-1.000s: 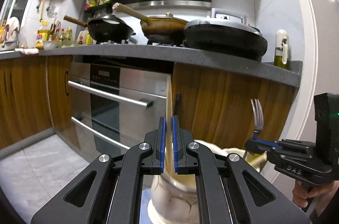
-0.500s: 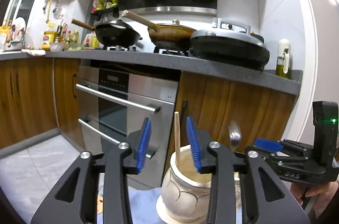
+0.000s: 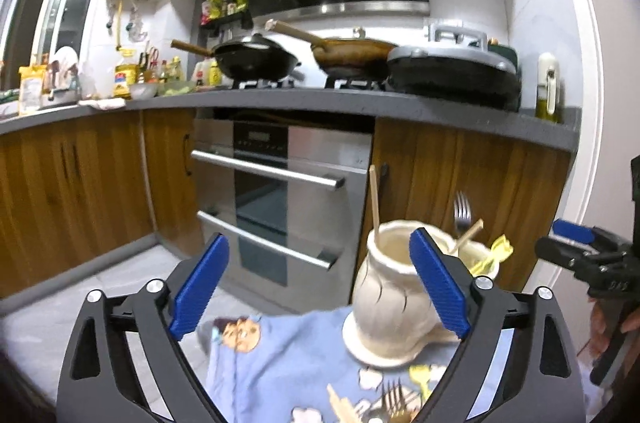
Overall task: Organize utensils
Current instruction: 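Lift and drop the chopstick and silver fork into the ceramic holder, then grasp a chopstick with the left tool while the right tool grasps a yellow-green spoon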
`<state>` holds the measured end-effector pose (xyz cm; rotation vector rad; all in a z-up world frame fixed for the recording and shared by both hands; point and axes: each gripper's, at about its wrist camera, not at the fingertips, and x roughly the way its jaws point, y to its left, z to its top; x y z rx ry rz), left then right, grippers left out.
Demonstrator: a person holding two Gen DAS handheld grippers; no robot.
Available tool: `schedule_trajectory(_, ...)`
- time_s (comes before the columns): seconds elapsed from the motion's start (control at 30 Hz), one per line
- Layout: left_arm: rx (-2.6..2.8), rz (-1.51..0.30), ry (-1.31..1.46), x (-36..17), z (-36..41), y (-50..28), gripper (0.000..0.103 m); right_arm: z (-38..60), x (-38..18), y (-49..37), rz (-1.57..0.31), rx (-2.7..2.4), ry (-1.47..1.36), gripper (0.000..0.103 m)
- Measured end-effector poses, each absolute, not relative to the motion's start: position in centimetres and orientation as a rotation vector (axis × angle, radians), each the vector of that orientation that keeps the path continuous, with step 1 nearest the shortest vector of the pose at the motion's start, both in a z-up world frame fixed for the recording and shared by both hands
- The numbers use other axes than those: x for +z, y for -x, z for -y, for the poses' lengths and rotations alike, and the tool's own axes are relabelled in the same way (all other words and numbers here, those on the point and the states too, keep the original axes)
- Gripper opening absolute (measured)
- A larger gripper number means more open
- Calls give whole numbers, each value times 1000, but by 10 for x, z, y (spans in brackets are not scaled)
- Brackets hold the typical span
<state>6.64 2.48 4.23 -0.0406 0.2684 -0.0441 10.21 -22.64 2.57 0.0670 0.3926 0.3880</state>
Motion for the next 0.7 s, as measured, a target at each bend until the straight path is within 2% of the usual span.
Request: schedule_trajectory(0.7,99,-590,35,-36,-26,-28,93,217,-25,-62,-569,376,-19,98)
